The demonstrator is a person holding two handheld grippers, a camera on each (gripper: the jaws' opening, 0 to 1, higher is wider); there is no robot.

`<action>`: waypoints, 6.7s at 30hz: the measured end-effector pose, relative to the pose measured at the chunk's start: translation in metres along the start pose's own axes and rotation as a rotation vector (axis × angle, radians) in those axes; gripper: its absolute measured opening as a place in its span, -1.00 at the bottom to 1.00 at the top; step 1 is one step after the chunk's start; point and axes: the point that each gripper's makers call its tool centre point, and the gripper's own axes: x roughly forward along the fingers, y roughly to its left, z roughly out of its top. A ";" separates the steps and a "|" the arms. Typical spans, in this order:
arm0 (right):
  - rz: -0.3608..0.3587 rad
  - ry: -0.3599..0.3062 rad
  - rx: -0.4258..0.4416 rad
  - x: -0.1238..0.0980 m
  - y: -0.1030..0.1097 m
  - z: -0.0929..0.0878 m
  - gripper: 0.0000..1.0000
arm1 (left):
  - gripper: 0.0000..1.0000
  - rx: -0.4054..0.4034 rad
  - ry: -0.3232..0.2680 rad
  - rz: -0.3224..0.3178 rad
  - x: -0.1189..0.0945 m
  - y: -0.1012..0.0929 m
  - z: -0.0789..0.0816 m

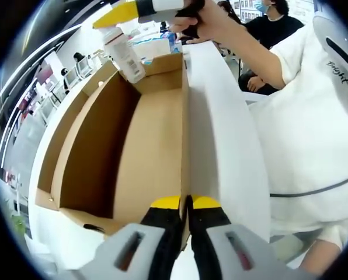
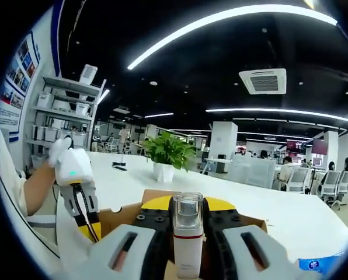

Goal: Operate the shoe box by opening the lid, removing the specified soft item, and placing it in the target area until the item is outside and the box remains undamaged.

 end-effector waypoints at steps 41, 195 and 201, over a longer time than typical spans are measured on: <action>-0.050 -0.079 0.081 -0.042 -0.034 0.021 -0.64 | -0.93 -0.005 -0.005 0.005 0.000 0.001 0.000; -0.594 -0.249 0.088 -0.286 -0.201 0.003 -0.64 | -0.95 0.000 0.007 0.000 0.000 0.000 -0.001; -0.572 -0.219 0.075 -0.284 -0.197 -0.002 -0.64 | -0.95 -0.006 0.011 -0.007 0.001 0.000 -0.001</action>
